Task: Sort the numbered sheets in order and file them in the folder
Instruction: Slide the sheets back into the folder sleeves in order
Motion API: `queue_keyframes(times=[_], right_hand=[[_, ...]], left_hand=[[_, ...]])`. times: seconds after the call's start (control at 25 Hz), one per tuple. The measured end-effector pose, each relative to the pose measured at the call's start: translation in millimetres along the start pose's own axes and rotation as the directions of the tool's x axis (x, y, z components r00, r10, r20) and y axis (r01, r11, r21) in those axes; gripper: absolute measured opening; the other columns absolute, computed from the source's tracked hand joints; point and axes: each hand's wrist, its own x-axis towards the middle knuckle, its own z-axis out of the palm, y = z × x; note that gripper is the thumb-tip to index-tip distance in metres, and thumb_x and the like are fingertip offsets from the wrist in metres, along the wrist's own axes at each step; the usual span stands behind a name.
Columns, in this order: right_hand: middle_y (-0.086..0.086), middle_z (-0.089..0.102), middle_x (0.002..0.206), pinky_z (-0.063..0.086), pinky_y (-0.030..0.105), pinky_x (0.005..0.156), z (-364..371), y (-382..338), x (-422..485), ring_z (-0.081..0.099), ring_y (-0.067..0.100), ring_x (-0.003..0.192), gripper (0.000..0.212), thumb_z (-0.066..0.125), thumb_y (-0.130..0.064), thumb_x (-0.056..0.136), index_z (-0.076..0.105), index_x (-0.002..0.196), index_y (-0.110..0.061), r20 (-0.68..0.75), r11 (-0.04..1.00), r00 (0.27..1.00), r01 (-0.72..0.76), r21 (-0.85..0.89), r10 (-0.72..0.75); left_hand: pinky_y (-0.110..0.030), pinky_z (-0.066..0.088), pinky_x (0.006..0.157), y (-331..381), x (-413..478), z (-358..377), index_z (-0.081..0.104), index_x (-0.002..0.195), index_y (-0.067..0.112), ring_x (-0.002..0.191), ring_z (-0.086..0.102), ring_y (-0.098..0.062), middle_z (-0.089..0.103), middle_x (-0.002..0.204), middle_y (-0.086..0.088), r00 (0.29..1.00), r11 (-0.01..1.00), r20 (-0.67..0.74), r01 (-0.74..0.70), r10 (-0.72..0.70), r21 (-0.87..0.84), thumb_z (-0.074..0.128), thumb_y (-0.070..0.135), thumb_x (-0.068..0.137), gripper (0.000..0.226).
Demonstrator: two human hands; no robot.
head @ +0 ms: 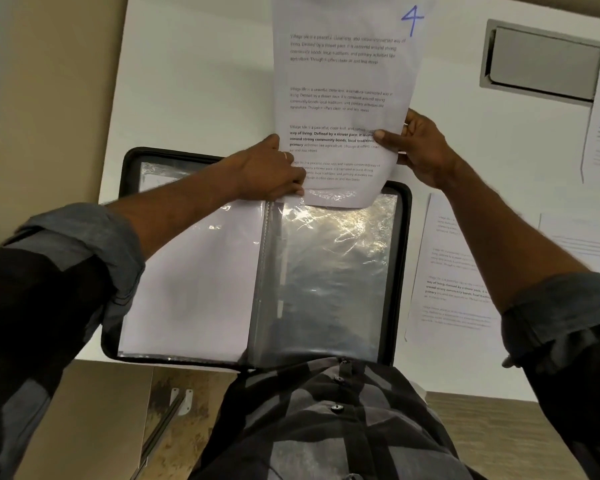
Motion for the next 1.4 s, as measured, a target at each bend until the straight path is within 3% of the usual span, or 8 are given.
queue_keyframes(times=[0.16,0.28,0.4,0.52,0.72,1.0,1.32,1.4], right_hand=[[0.003,0.07,0.13,0.06,0.035,0.09,2,4,-4,0.068,0.022,0.118,0.049,0.07,-0.01,0.094,0.056,0.141,-0.009,0.036,0.997,0.999,-0.009,-0.073,0.012],[0.0,0.072,0.126,0.06,0.034,0.087,2,12,-11,0.07,0.02,0.114,0.047,0.071,-0.012,0.094,0.057,0.139,-0.009,0.032,0.993,0.999,-0.035,-0.112,0.039],[0.003,0.071,0.128,0.058,0.032,0.089,9,22,-17,0.069,0.021,0.117,0.041,0.068,-0.01,0.096,0.06,0.136,-0.01,-0.003,0.999,1.0,-0.021,0.026,0.021],[0.007,0.07,0.129,0.057,0.038,0.095,21,28,-17,0.068,0.025,0.118,0.038,0.069,-0.01,0.095,0.062,0.133,-0.007,-0.045,0.997,0.999,-0.002,0.074,0.006],[0.01,0.071,0.127,0.058,0.04,0.093,20,23,-16,0.069,0.028,0.115,0.04,0.07,-0.016,0.096,0.062,0.133,-0.005,-0.053,0.999,0.998,-0.015,0.033,0.016],[0.007,0.076,0.112,0.06,0.039,0.086,-4,12,-13,0.073,0.025,0.107,0.032,0.071,-0.018,0.095,0.063,0.126,-0.012,-0.111,1.0,0.993,-0.031,-0.006,0.03],[0.007,0.075,0.116,0.06,0.035,0.086,-14,-9,1,0.073,0.023,0.106,0.044,0.074,-0.015,0.092,0.06,0.131,-0.003,-0.115,0.992,0.989,-0.105,-0.064,0.097],[0.008,0.075,0.116,0.06,0.033,0.083,-10,-14,3,0.074,0.024,0.106,0.042,0.074,-0.014,0.092,0.061,0.131,-0.004,-0.098,0.993,0.991,-0.094,-0.072,0.087]], left_hand=[[-0.041,0.034,0.093,-6,-8,7,0.061,0.112,0.025,0.099,0.058,-0.02,0.063,0.09,0.007,0.966,0.946,-0.208,0.083,-0.153,-0.313,0.054,0.059,0.096,0.038],[-0.036,0.044,0.096,-11,-10,23,0.054,0.13,0.021,0.113,0.054,-0.018,0.055,0.127,0.0,0.77,0.641,-0.309,0.163,-0.558,-0.75,0.073,0.046,0.09,0.051],[-0.019,0.047,0.087,-12,-1,28,0.037,0.15,0.016,0.107,0.054,-0.013,0.045,0.141,-0.004,0.631,0.25,-0.085,0.177,-0.771,-0.952,0.08,0.04,0.087,0.08],[-0.024,0.051,0.093,-16,9,26,0.028,0.156,0.017,0.11,0.059,-0.013,0.052,0.138,-0.003,0.629,-0.017,0.118,0.164,-0.768,-0.986,0.082,0.041,0.084,0.093],[-0.028,0.058,0.092,-11,9,21,0.045,0.146,0.015,0.111,0.067,-0.017,0.068,0.121,-0.006,0.669,-0.068,0.101,0.076,-0.736,-0.995,0.083,0.018,0.085,0.073],[-0.032,0.061,0.08,-3,3,25,0.069,0.109,0.007,0.084,0.072,-0.018,0.076,0.097,-0.008,0.732,0.202,0.037,0.236,-0.68,-0.951,0.088,0.04,0.076,0.05],[-0.022,0.06,0.082,-6,7,24,0.069,0.115,0.006,0.088,0.075,-0.01,0.077,0.101,-0.004,0.719,0.009,0.13,0.186,-0.683,-0.982,0.083,0.027,0.085,0.039],[-0.026,0.061,0.085,-9,6,23,0.066,0.122,0.005,0.096,0.075,-0.013,0.076,0.109,-0.007,0.706,-0.134,0.165,0.1,-0.689,-0.986,0.083,0.022,0.085,0.044]])
